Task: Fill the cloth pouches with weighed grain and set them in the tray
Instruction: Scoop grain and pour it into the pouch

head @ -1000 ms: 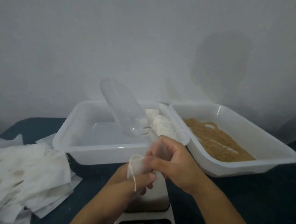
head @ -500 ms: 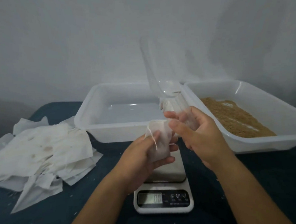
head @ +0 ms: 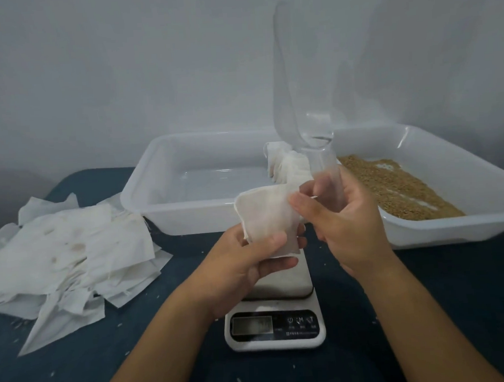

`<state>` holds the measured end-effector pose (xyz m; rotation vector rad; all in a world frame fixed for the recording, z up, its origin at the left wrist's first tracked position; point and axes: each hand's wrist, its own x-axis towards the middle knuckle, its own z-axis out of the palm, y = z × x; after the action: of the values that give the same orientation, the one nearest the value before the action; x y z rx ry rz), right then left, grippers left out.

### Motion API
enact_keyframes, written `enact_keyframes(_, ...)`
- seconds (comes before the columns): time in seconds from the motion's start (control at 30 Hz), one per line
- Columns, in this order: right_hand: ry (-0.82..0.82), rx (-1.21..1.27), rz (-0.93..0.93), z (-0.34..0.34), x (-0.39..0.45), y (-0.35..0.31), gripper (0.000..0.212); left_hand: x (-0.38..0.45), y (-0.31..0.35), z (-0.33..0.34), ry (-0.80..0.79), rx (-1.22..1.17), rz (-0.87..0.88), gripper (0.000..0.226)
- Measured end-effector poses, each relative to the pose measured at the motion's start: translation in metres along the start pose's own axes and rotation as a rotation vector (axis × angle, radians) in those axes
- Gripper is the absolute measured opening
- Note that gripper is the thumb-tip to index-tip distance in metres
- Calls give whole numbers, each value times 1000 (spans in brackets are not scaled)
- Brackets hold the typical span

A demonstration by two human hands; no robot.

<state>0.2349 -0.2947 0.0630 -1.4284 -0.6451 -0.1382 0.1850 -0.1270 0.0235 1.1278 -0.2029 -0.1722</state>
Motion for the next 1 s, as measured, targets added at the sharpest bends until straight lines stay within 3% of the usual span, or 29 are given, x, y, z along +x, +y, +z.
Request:
enact_keyframes(0.13, 33, -17, -31, -4, -1, 1, 27, 2, -5, -1, 41, 37, 9, 26)
enact_keyframes(0.3, 55, -35, -1, -5, -1, 2, 19, 2, -7, -3, 69, 170, 47, 38)
enact_keyframes(0.47, 53, -44, 14, -8, -1, 4, 19, 5, -10, -4, 151, 233, 96, 31)
enact_keyframes(0.7, 37, -60, 41, -11, 1, 9, 22, 4, -9, -8, 134, 325, 134, 39)
enact_keyframes(0.87, -17, -150, 105, -14, 2, 16, 22, 6, -4, -15, 304, 406, 172, 14)
enact_keyframes(1.0, -116, -204, 177, -20, 2, 22, 26, 4, 2, -20, 281, 401, 120, 8)
